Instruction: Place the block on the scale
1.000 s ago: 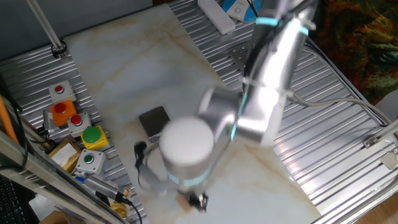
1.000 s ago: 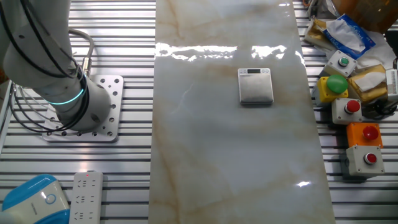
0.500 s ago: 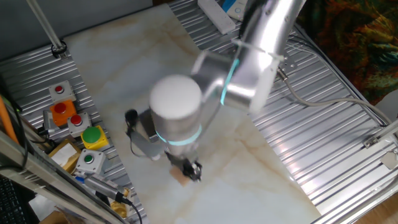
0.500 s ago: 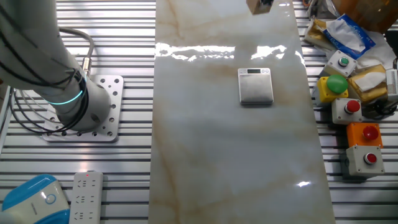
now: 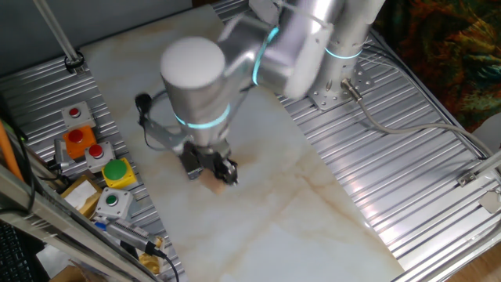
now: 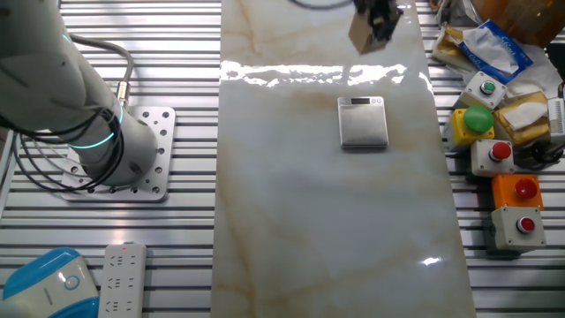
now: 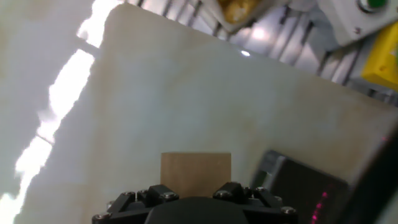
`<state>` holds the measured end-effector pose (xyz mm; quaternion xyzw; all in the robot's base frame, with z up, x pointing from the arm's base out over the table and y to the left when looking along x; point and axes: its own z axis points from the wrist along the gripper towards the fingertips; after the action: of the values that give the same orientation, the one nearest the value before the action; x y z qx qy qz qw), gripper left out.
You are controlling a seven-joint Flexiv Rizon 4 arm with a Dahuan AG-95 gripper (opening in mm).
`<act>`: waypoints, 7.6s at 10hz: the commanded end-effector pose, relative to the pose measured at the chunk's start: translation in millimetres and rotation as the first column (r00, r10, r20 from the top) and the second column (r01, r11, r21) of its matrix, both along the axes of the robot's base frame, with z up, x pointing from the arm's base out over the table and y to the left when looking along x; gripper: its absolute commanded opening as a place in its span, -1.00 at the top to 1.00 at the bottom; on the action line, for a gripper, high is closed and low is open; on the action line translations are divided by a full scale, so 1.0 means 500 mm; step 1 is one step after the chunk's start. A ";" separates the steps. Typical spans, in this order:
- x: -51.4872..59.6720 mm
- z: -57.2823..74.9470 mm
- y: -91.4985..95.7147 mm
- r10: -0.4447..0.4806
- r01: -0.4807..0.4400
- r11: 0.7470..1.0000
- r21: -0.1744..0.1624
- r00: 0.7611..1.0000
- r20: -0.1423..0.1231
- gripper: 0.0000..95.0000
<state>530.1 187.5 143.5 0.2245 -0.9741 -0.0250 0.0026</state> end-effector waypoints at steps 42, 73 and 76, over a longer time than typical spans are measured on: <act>0.042 -0.062 -0.144 -0.369 0.364 0.929 -0.069 0.926 -0.077 1.00; 0.015 -0.155 -0.246 -0.343 0.342 0.939 0.033 0.939 0.026 1.00; 0.016 -0.161 -0.247 -0.342 0.341 0.939 0.034 0.939 0.032 1.00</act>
<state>537.8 64.2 62.6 0.0528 -0.9977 -0.0356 -0.0232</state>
